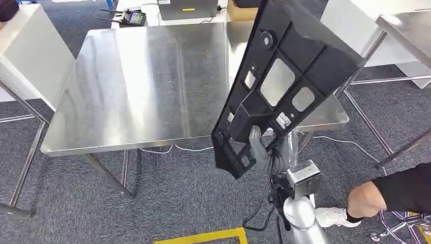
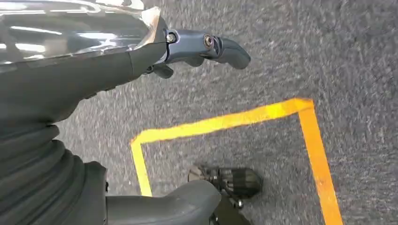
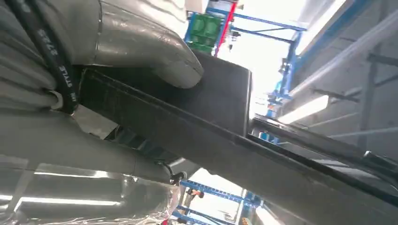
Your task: Take the parts from the cabinet and place them on the table.
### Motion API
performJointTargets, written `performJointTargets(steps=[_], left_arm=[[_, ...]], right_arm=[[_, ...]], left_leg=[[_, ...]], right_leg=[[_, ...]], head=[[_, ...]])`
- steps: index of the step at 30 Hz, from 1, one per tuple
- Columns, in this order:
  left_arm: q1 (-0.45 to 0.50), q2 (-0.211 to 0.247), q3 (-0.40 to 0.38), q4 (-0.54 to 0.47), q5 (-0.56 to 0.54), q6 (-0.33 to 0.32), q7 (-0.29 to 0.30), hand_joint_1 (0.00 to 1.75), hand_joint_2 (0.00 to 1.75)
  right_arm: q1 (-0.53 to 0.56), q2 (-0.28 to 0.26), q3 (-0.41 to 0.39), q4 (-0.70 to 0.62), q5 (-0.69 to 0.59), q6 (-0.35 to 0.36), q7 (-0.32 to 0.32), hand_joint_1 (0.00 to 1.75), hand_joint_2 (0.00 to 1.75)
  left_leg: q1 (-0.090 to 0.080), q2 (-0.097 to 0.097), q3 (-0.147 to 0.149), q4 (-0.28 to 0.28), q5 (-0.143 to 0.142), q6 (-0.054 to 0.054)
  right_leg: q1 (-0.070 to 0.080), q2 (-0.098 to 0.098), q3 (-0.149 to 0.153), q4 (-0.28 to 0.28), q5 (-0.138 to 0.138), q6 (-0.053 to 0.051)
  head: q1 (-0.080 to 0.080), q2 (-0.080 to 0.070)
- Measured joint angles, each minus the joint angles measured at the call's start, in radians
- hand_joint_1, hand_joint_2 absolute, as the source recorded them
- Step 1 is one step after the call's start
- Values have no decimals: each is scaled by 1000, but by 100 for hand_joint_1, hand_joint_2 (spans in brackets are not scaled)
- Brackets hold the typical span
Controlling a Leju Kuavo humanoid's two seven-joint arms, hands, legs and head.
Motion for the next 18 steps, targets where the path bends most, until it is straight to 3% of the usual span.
performJointTargets(steps=[1, 3, 4, 5, 6, 7, 8, 9, 10, 11, 13, 14, 15, 16, 17, 18], left_arm=[[2, -2, 0, 0, 0, -1, 0, 0, 175], [4, -3, 0, 0, 0, -2, 0, 0, 175], [5, 1, 1, 1, 0, -3, 1, 0, 175], [5, 1, 1, 0, -1, -5, 1, 0, 175], [4, 0, 1, 1, -3, -7, 3, 0, 175], [4, 0, 2, 1, -5, -9, 3, 0, 175], [3, 0, 2, 1, -8, -11, 4, 0, 175], [1, 0, 2, 0, -9, -11, 4, 0, 175], [-1, 0, 2, 0, -9, -11, 4, 0, 175], [-2, 0, 3, 0, -9, -11, 4, 0, 175], [2, 1, 4, 0, -9, -11, 5, 0, 175], [4, 1, 5, 0, -9, -11, 5, 0, 175], [6, 1, 5, 0, -9, -11, 5, 0, 175], [6, 1, 5, 1, -9, -11, 5, 0, 175], [6, 1, 5, 1, -9, -11, 6, 0, 175], [7, 2, 5, 1, -10, -11, 8, 0, 175]], right_arm=[[1, 0, 0, 1, 0, 0, 0, 175, 175], [2, -1, 0, 2, 8, 0, 0, 175, 175], [2, -1, 0, 9, 22, -5, 3, 175, 175], [0, 0, 3, 11, 37, -13, 9, 175, 175], [2, 3, 3, 12, 52, -24, 16, 175, 175], [0, 4, 3, 13, 59, -33, 19, 175, 175], [-4, 5, 4, 13, 63, -35, 20, 175, 175], [-4, 9, 4, 13, 65, -36, 21, 175, 175], [-6, 11, 4, 13, 66, -37, 21, 175, 175], [-9, 14, 5, 13, 66, -37, 21, 175, 175], [-8, 18, 8, 15, 69, -37, 21, 175, 175], [-8, 18, 9, 16, 69, -37, 22, 175, 175], [-7, 19, 10, 18, 69, -37, 22, 175, 175], [-7, 19, 10, 18, 74, -45, 25, 175, 175], [-8, 21, 10, 18, 95, -60, 34, 175, 175], [-9, 22, 11, 20, 126, -81, 50, 175, 175]], left_leg=[[7, -1, 16, 1, -12, -8], [15, -3, 42, 1, -38, -28], [14, -2, 55, 8, -53, -38], [11, -2, 49, 0, -60, -46], [10, 1, 49, -6, -71, -56], [12, 3, 68, 2, -68, -61], [16, 6, 73, -1, -68, -63], [22, 14, 54, 32, -63, -65], [22, 20, 20, 99, -54, -67], [21, 23, -36, 186, -60, -68], [21, 23, -147, 317, -142, -73], [20, 23, -180, 331, -173, -72], [20, 23, -196, 314, -176, -69], [19, 23, -195, 265, -151, -64], [16, 23, -183, 197, -99, -56], [11, 24, -168, 117, -13, -44]], right_leg=[[-9, -2, 13, -67, 34, 17], [-27, -10, 53, -236, 156, 56], [-25, -22, 45, -253, 196, 58], [-15, -26, 58, -250, 164, 20], [-8, -21, 65, -248, 172, 3], [-19, -19, 64, -251, 169, -11], [-18, -14, 77, -248, 166, -19], [-20, -14, 90, -254, 161, -27], [-17, -14, 100, -255, 153, -37], [-15, -15, 109, -255, 145, -48], [-8, -13, 128, -255, 123, -57], [-5, -12, 140, -255, 113, -57], [-3, -10, 155, -255, 101, -57], [-2, -9, 174, -256, 88, -56], [0, -9, 193, -256, 75, -55], [1, -10, 210, -257, 60, -53]], head=[[0, 0], [3, 0], [9, 0], [13, 0], [6, 0], [7, 0], [4, 0], [2, 0], [3, 0], [-2, 0], [-3, 0], [-3, 0], [-2, 0], [-3, 0], [-2, 0], [-3, 0]])
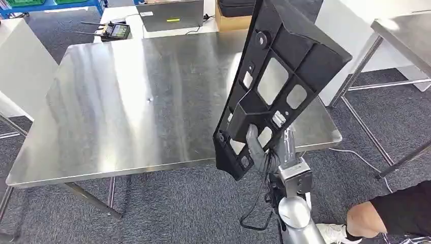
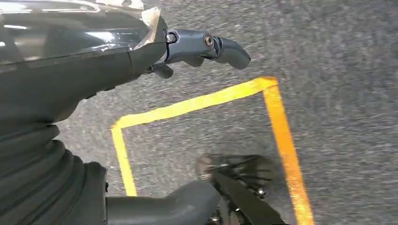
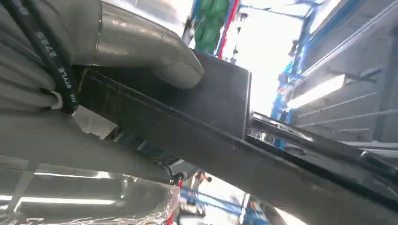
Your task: Take the parts from the cabinet and place them on the table.
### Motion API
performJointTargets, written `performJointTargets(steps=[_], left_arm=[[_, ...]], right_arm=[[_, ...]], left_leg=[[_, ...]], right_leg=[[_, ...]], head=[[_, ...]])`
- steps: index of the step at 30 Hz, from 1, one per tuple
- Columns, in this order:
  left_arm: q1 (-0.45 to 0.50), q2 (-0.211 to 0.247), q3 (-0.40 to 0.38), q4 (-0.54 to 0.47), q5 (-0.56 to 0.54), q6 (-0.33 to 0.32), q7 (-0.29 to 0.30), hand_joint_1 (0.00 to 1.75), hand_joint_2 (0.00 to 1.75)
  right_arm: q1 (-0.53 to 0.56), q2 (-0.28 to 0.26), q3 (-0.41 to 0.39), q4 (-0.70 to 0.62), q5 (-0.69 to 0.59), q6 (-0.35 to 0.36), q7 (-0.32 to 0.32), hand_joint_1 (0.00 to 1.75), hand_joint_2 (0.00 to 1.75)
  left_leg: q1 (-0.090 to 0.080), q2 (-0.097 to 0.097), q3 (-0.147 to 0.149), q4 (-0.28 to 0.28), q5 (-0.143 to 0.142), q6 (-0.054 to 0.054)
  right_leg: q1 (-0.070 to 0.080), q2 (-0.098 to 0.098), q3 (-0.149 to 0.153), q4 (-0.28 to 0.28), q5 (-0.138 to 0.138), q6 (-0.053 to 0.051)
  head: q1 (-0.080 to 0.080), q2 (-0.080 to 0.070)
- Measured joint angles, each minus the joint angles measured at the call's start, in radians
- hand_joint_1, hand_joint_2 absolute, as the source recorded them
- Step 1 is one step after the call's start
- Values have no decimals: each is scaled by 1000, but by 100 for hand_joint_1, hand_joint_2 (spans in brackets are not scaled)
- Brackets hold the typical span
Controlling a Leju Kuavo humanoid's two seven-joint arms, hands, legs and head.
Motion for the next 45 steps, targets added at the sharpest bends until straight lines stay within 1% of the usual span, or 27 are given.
performJointTargets(steps=[1, 2, 3, 5, 7, 8, 9, 10, 11, 12, 14, 16, 17, 18, 19, 20, 21, 23, 26, 31, 32, 33, 34, 35, 36, 39, 45], left_arm=[[3, 1, 0, 0, -3, -1, 3, 0, 175], [3, 2, 2, 0, -6, -3, 8, 0, 175], [3, 3, 2, 1, -11, -5, 13, 0, 175], [-2, 2, 2, 0, -23, -11, 22, 0, 175], [-12, -1, 2, -1, -30, -12, 27, 0, 175], [-16, -1, 2, -1, -32, -11, 31, 0, 175], [-21, -1, 2, -2, -35, -12, 35, 0, 175], [-23, -3, 2, -2, -40, -12, 39, 0, 175], [-24, -3, 2, -2, -42, -12, 44, 0, 175], [-25, -5, 2, -2, -43, -13, 47, 0, 175], [-29, -9, 2, -2, -52, -15, 51, 0, 175], [-35, -17, 2, -1, -54, -20, 54, 0, 175], [-42, -19, 2, -1, -57, -22, 58, 0, 175], [-49, -21, 2, -1, -63, -28, 65, 0, 175], [-54, -23, 2, -1, -69, -32, 75, 0, 175], [-59, -25, 2, -2, -76, -35, 84, 0, 175], [-67, -24, 2, -2, -82, -39, 96, 0, 175], [-80, -26, 1, -2, -87, -42, 106, 0, 175], [-87, -27, 0, -2, -92, -43, 114, 0, 175], [-87, -27, 0, -2, -92, -43, 114, 0, 175], [-87, -27, 0, -2, -92, -43, 114, 0, 175], [-88, -24, -1, -2, -92, -44, 112, 0, 175], [-91, -23, -1, -2, -93, -49, 111, 0, 175], [-91, -23, -1, -2, -94, -52, 111, 0, 175], [-93, -24, -1, -2, -95, -54, 113, 0, 175], [-93, -23, -1, -2, -97, -65, 113, 0, 175], [-94, -16, 0, -2, -103, -77, 103, 0, 175]], right_arm=[[-2, 1, 2, 7, 37, -22, 18, 175, 175], [-8, 5, 5, 19, 74, -39, 34, 175, 175], [-13, 8, 6, 26, 108, -51, 53, 175, 175], [-27, 13, 6, 37, 178, -72, 73, 175, 175], [-50, 16, 9, 58, 244, -91, 90, 175, 175], [-64, 17, 10, 71, 278, -100, 98, 175, 175], [-77, 18, 12, 86, 314, -106, 108, 175, 175], [-92, 19, 13, 106, 356, -110, 121, 175, 175], [-108, 23, 15, 126, 394, -113, 131, 175, 175], [-126, 26, 20, 145, 434, -115, 148, 175, 175], [-167, 37, 34, 182, 522, -116, 177, 175, 175], [-227, 50, 49, 237, 607, -111, 198, 175, 175], [-257, 57, 59, 273, 642, -111, 204, 175, 175], [-292, 66, 71, 312, 692, -112, 211, 175, 175], [-325, 73, 81, 342, 737, -116, 210, 175, 175], [-363, 85, 96, 383, 782, -117, 207, 175, 175], [-402, 99, 114, 424, 816, -117, 203, 175, 175], [-467, 121, 147, 497, 866, -117, 201, 175, 175], [-515, 149, 186, 585, 883, -120, 198, 175, 175], [-516, 150, 187, 588, 884, -120, 198, 175, 175], [-524, 155, 193, 613, 886, -121, 198, 175, 175], [-555, 158, 221, 665, 924, -117, 176, 175, 175], [-613, 172, 269, 764, 955, -117, 135, 175, 175], [-622, 179, 283, 796, 958, -116, 120, 175, 175], [-633, 185, 297, 832, 964, -112, 111, 175, 175], [-670, 202, 337, 939, 978, -99, 91, 175, 175], [-705, 239, 394, 1125, 992, -78, 109, 175, 175]], left_leg=[[-10, 1, 3, -57, 103, 16], [-15, -6, 5, -51, 76, 20], [-18, -7, 21, -52, 76, 19], [-20, -7, 33, -65, 70, 31], [-16, -12, 77, -85, 67, 39], [-15, -13, 85, -87, 61, 46], [-15, -14, 90, -88, 53, 50], [-15, -16, 98, -87, 44, 51], [-16, -18, 108, -87, 34, 50], [-16, -19, 121, -87, 26, 49], [-16, -24, 148, -87, 7, 45], [-17, -26, 155, -88, -14, 37], [-22, -28, 177, -78, -26, 31], [-23, -31, 167, -84, -32, 23], [-23, -31, 178, -80, -29, 18], [-23, -29, 175, -74, -19, 13], [-22, -29, 148, -39, -5, 7], [-19, -16, 75, 86, 0, 0], [-7, -10, -31, 220, -116, -21], [-6, -10, -34, 221, -119, -22], [0, -5, -44, 193, -97, -29], [15, 4, 51, -54, 73, -39], [5, 1, 71, -96, 66, -11], [8, 0, 74, -100, 77, -11], [7, -1, 72, -100, 81, -16], [-8, -9, 72, -99, 79, -10], [-16, -12, 72, -99, 75, 6]], right_leg=[[-1, 1, 0, -1, -12, 2], [9, 10, 17, 0, -24, 13], [9, 8, 13, -8, -35, 19], [15, 11, 39, 10, -17, 40], [11, 7, 1, 90, -15, 48], [11, 7, -50, 168, -26, 41], [10, 7, -106, 238, -48, 41], [10, 7, -158, 294, -84, 31], [10, 7, -196, 321, -115, 29], [10, 7, -217, 311, -120, 35], [10, 7, -215, 209, -67, 51], [11, 7, -204, 50, 93, 75], [13, 5, -218, 19, 116, 68], [17, 6, -195, 20, 135, 46], [19, 5, -199, 14, 160, 29], [17, 3, -194, 12, 163, 20], [-1, 4, -181, -2, 167, 12], [-1, 2, -159, -21, 162, -1], [-1, 1, -141, -23, 148, -18], [-1, 1, -140, -23, 147, -19], [-2, 2, -135, -22, 142, -17], [-4, 4, -124, -21, 132, -5], [6, 8, -130, -17, 123, 17], [10, 7, -130, -12, 120, 18], [16, 7, -125, -12, 121, 7], [17, -1, -124, -18, 121, 10], [10, -1, -120, -26, 121, 17]], head=[[1, 0], [1, 0], [2, 0], [0, 0], [-1, 0], [-1, 0], [3, 0], [3, 0], [2, 0], [3, 0], [3, 0], [6, 0], [3, 0], [7, 0], [3, 0], [5, 0], [3, 0], [-1, 0], [0, 0], [0, 0], [-2, 0], [-1, 0], [-1, 0], [-1, 0], [7, 0], [6, 0], [6, 0]])
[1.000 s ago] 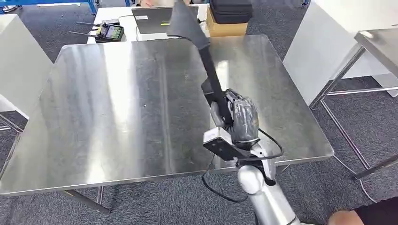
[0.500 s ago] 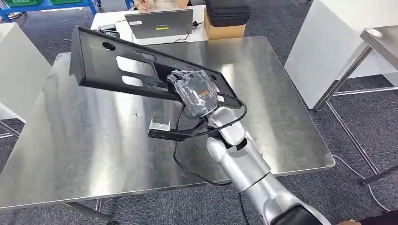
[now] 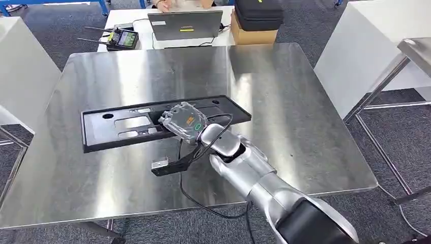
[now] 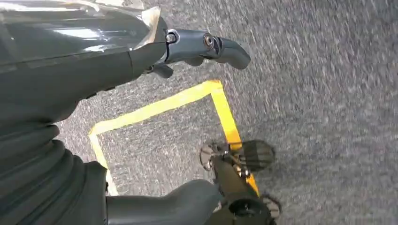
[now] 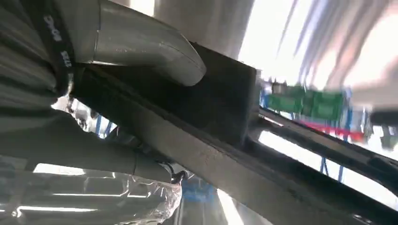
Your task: Take the parts from the cabinet and place them on the table.
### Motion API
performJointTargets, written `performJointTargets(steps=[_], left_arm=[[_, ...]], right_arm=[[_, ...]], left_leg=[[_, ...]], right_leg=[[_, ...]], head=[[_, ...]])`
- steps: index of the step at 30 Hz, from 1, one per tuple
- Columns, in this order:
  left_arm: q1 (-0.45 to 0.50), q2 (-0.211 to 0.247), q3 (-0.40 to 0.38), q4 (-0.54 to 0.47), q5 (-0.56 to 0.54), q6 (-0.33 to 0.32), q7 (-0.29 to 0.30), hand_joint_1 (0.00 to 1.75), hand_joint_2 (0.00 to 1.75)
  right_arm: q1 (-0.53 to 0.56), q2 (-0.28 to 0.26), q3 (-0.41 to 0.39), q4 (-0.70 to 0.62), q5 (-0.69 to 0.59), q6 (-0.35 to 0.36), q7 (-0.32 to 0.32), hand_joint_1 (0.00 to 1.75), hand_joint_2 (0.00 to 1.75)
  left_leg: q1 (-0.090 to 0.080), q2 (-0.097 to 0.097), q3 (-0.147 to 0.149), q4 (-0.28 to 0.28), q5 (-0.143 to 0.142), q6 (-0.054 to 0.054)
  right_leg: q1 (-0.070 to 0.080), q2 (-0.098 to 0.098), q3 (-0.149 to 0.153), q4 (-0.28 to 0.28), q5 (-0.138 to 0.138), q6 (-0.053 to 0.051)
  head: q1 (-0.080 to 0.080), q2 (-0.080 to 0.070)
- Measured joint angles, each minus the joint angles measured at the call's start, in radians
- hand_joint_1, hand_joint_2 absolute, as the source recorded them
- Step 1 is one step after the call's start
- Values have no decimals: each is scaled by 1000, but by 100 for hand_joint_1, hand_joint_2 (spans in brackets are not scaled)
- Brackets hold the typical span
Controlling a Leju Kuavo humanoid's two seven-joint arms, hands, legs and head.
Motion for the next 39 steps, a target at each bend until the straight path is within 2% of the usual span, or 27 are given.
performJointTargets(steps=[6, 12, 17, 21, 25, 26, 32, 36, 37, 39], left_arm=[[2, 2, 2, 0, -2, 1, 0, 0, 175], [2, 4, 10, 0, -3, 2, -1, 0, 175], [5, 4, 18, 0, -2, 11, -1, 0, 175], [8, 4, 23, 0, -2, 14, -1, 0, 175], [8, 4, 36, 0, -1, 20, 10, 0, 175], [9, 4, 42, 0, -1, 21, 10, 0, 175], [11, 4, 44, 0, -10, 26, -3, 0, 175], [11, 4, 44, 0, -16, 45, -8, 0, 175], [11, 4, 44, 0, -21, 49, -9, 0, 0], [11, 4, 45, 0, -24, 55, -10, 0, 0]], right_arm=[[-21, 1, 9, 106, -21, 15, 24, 175, 175], [-32, 1, 13, 149, -23, 22, 35, 175, 175], [-48, -6, 9, 204, -29, 89, 145, 175, 175], [-62, -31, -13, 251, -32, 132, 256, 175, 175], [-68, -68, -39, 284, -50, 130, 340, 175, 175], [-67, -82, -56, 292, -61, 113, 352, 0, 175], [-66, -137, -136, 313, -86, 69, 367, 0, 175], [-66, -159, -163, 321, -80, 58, 367, 0, 175], [-66, -161, -169, 322, -77, 49, 366, 0, 175], [-66, -171, -180, 323, -73, 30, 362, 0, 175]], left_leg=[[-2, 0, -1, 1, 0, 2], [-1, 0, -1, 1, 0, 2], [2, 1, 0, 1, 0, 2], [2, 1, 0, 1, 0, 2], [1, 1, 0, 1, 0, 2], [1, 1, 0, 1, 0, 2], [1, 1, -1, 1, 0, 2], [1, 1, -1, 1, 0, 2], [1, 1, 0, 1, 0, 2], [1, 1, 0, 1, 0, 2]], right_leg=[[-3, 0, 0, -3, 2, 18], [-3, 0, -1, -3, 2, 19], [-3, 0, -2, -3, 2, 19], [-3, 0, -2, -3, 2, 19], [-2, 0, -2, -3, 2, 19], [-2, 0, -2, -3, 2, 19], [-1, 0, -1, -3, 2, 19], [-1, 0, -1, -3, 2, 19], [-1, 0, -1, -3, 2, 19], [-1, 0, -1, -3, 2, 19]], head=[[0, 0], [0, 0], [-1, 0], [0, 0], [-1, 0], [0, 0], [0, 0], [-1, 0], [0, 0], [0, 0]])
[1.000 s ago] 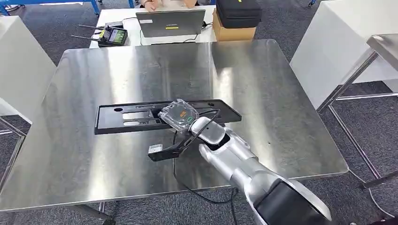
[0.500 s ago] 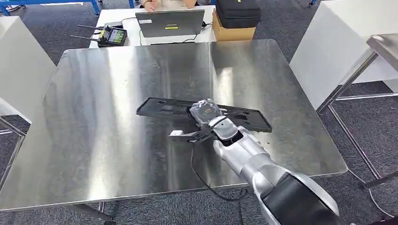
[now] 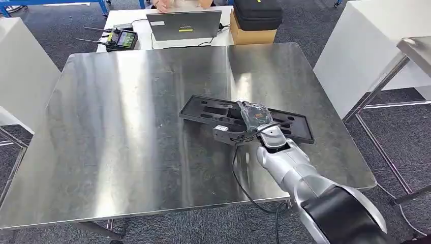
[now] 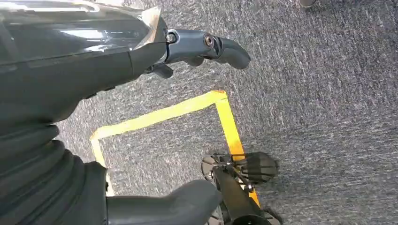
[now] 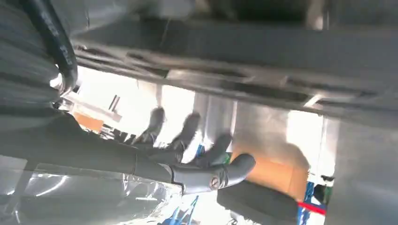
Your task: Take the parts from the cabinet and place them on the table.
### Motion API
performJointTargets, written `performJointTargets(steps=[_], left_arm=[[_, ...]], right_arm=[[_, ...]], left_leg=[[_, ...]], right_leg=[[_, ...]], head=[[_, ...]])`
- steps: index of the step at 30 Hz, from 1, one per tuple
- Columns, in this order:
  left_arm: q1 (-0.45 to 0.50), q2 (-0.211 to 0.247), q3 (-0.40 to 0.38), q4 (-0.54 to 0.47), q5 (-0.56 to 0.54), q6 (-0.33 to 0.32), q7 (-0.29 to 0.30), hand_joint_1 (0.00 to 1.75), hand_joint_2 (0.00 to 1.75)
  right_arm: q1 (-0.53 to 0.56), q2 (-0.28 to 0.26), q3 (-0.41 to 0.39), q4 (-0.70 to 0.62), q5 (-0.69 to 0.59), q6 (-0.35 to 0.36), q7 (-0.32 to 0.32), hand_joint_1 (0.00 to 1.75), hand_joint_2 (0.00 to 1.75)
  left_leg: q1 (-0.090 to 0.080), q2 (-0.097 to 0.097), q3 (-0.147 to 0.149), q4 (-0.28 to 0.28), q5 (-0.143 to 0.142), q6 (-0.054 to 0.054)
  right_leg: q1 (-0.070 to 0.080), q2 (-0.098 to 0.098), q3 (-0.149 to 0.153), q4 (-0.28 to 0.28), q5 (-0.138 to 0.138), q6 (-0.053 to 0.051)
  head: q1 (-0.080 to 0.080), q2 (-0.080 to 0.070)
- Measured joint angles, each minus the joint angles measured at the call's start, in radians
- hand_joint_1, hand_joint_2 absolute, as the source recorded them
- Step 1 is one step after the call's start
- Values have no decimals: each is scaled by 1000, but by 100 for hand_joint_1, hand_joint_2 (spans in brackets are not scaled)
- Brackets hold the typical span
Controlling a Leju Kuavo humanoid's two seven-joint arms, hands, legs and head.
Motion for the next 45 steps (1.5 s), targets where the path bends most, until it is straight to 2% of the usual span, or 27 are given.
performJointTargets(steps=[4, 10, 14, 18, 20, 22, 24, 25, 27, 29, 31, 34, 39, 41, 42, 43, 45], left_arm=[[0, 0, 10, 0, -2, 0, -2, 0, 0], [0, 0, 23, 0, -7, 10, 5, 0, 0], [-1, 0, 25, 0, -12, 20, 14, 0, 0], [-1, -2, 31, 0, -15, 21, 15, 0, 0], [-1, -3, 34, 0, -18, 22, 16, 0, 0], [-1, -3, 42, 1, -18, 27, 16, 0, 0], [-3, -3, 47, 1, -18, 34, 16, 0, 0], [-3, -3, 49, 1, -19, 35, 14, 0, 0], [-3, -3, 52, 1, -21, 36, 10, 0, 0], [-2, -3, 56, 1, -29, 32, 3, 0, 0], [0, -3, 59, 1, -30, 31, 2, 0, 0], [0, -2, 67, 1, -31, 31, 1, 0, 0], [0, -2, 71, 1, -33, 31, 1, 0, 0], [1, -2, 72, 1, -33, 31, 0, 0, 0], [1, -2, 73, 1, -33, 31, -4, 0, 0], [2, -1, 74, 1, -32, 31, -6, 0, 0], [10, 1, 79, 1, -31, 31, -18, 0, 0]], right_arm=[[0, -11, -19, 3, 7, -27, -21, 0, 175], [0, -11, -86, 3, -45, -58, -86, 0, 175], [-1, 13, -159, -6, -142, -99, -203, 0, 175], [-7, 40, -212, -17, -165, -104, -229, 0, 175], [-7, 51, -240, -29, -238, -100, -317, 0, 175], [-6, 84, -293, -61, -361, -50, -446, 0, 175], [-1, 122, -346, -119, -499, 59, -537, 0, 175], [13, 143, -368, -174, -592, 143, -560, 0, 175], [63, 168, -376, -315, -772, 286, -540, 0, 175], [131, 179, -362, -472, -932, 381, -512, 0, 175], [180, 179, -342, -599, -1010, 411, -496, 0, 175], [226, 177, -323, -706, -1039, 417, -489, 0, 175], [255, 171, -302, -792, -1055, 419, -483, 0, 175], [263, 170, -299, -811, -1114, 448, -485, 0, 175], [275, 169, -298, -831, -1190, 484, -483, 0, 175], [296, 166, -295, -856, -1259, 514, -477, 0, 0], [349, 160, -286, -948, -1431, 586, -457, 0, 0]], left_leg=[[0, 0, 0, 0, 0, 0], [0, 1, 0, 0, 0, 0], [0, 3, 0, 0, 0, 0], [0, 3, 1, 0, 0, 0], [1, 3, 0, 0, 0, 0], [0, 6, 0, 0, 0, 0], [1, 9, 0, 0, 0, 0], [1, 8, 1, 0, 0, 0], [2, 5, 1, 0, 0, 0], [2, 1, 1, 0, 0, 0], [2, 1, 0, 0, 0, 0], [1, 1, 0, 0, -1, 0], [1, 2, 0, 0, -1, 0], [1, 2, 0, 0, -1, 0], [1, 2, 0, 0, -1, 1], [1, 2, 1, 0, -1, 1], [1, 2, 0, 0, -1, 1]], right_leg=[[0, 0, 0, 0, 0, 0], [1, 0, 0, 0, 0, 0], [1, 1, 0, 0, 0, 0], [1, 1, 0, 0, 0, 0], [2, 1, 1, 1, 0, 0], [2, 3, 0, 1, 0, 0], [2, 5, 0, 1, 1, 0], [2, 4, -1, 1, 0, 0], [2, 3, -1, 1, -1, 0], [2, 0, 1, 1, -2, 2], [2, 0, 1, 1, -3, 2], [2, 0, 1, 1, -2, 2], [2, 0, 1, 1, -2, 3], [2, 0, 1, 1, -2, 3], [2, 0, 1, 1, -2, 3], [2, 0, 1, 1, -2, 3], [2, 0, 1, 1, -2, 3]], head=[[0, 0], [0, 0], [0, 0], [0, 0], [0, 0], [0, 0], [0, 0], [0, 0], [0, 0], [0, 0], [0, 0], [0, 0], [0, 0], [0, 0], [0, 0], [0, 0], [0, 0]])
